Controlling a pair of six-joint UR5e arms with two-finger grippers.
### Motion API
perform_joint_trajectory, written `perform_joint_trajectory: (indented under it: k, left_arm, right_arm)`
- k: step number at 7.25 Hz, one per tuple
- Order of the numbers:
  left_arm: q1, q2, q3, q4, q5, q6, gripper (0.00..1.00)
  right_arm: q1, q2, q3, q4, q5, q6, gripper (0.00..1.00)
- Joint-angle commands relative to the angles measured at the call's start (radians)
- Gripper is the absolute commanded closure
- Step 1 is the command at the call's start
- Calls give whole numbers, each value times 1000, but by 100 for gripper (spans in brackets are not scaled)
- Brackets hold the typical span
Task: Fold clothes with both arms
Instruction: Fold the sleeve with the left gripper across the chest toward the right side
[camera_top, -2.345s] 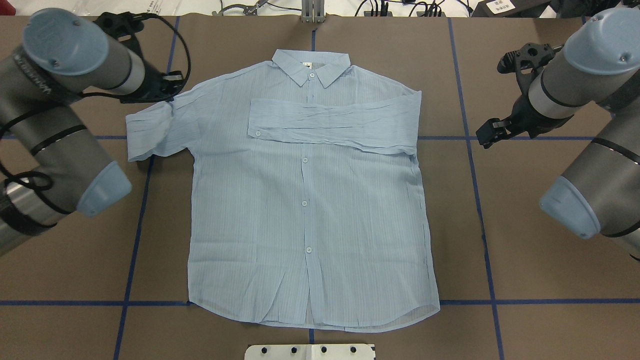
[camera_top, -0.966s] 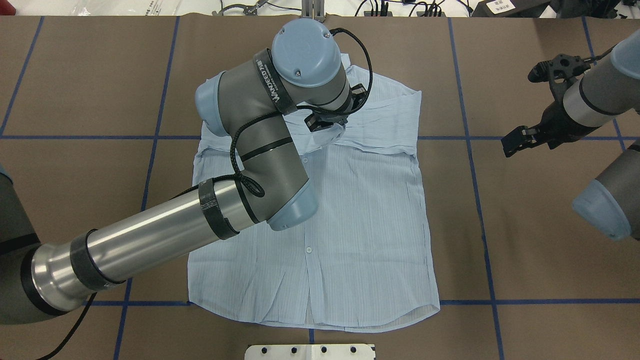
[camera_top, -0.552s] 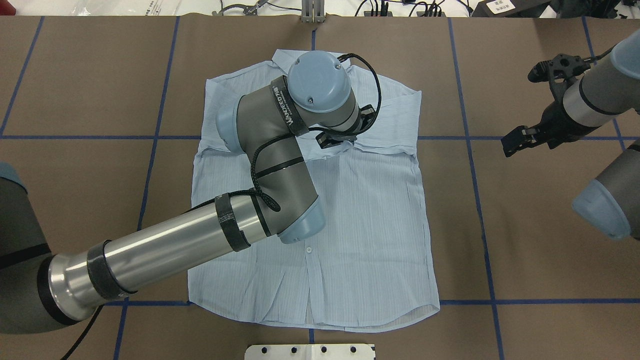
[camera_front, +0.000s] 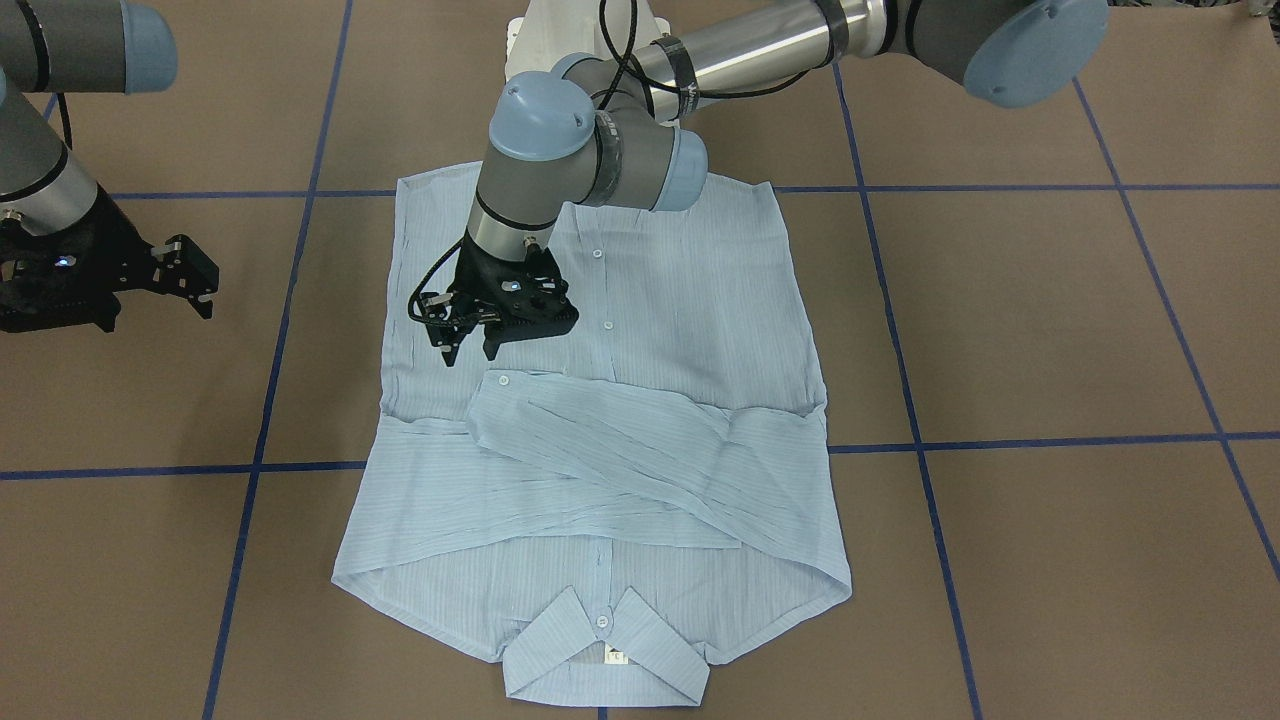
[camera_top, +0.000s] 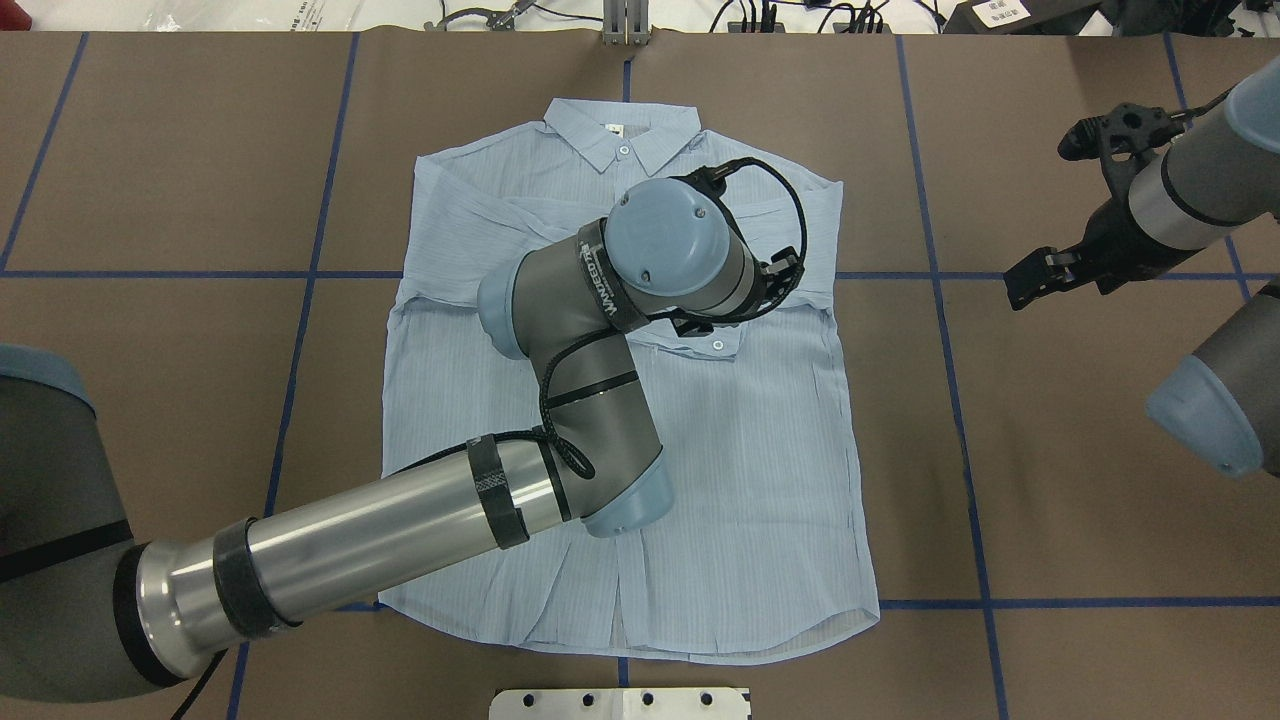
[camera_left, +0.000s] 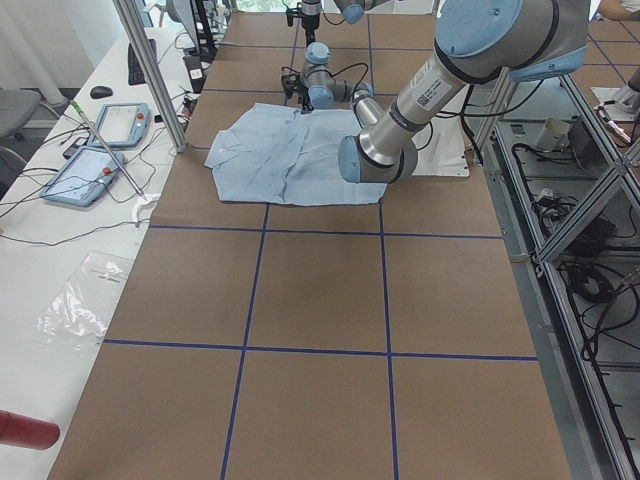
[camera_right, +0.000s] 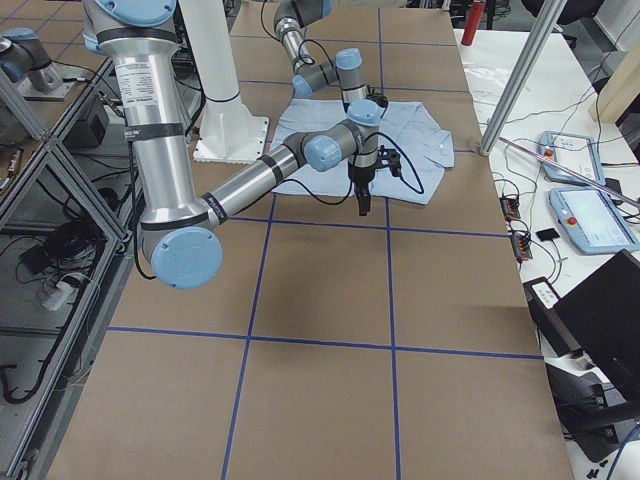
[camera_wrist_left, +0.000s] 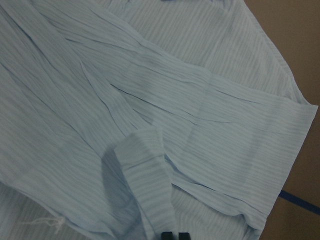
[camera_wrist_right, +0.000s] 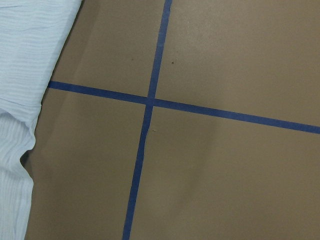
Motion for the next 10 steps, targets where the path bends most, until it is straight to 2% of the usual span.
perform_joint_trajectory:
  k: [1, 2, 3, 5, 6, 8, 10]
  left_arm:
    - [13, 43, -4, -41, 34, 48, 0]
    - [10, 54, -15, -35, 35, 50, 0]
    - [10, 115, -97, -21, 29, 50, 1]
    - [7, 270, -373, 151, 27, 120, 2]
    - [6, 357, -515, 244, 27, 184, 1]
    - [3, 550, -729, 255, 26, 248, 1]
    - [3, 606, -821, 280, 26, 254, 1]
  right_arm:
    - [2, 3, 1, 0, 0, 0, 0]
    - [2, 3, 2, 0, 2, 0, 0]
    - [2, 3, 13, 0, 2, 0, 0]
    - [-4, -5, 53, 9, 2, 75, 0]
    - [-30, -17, 77, 75, 8, 160, 0]
    - [-140, -48, 93, 216, 0, 351, 0]
    - [-256, -57, 128, 224, -55, 470, 0]
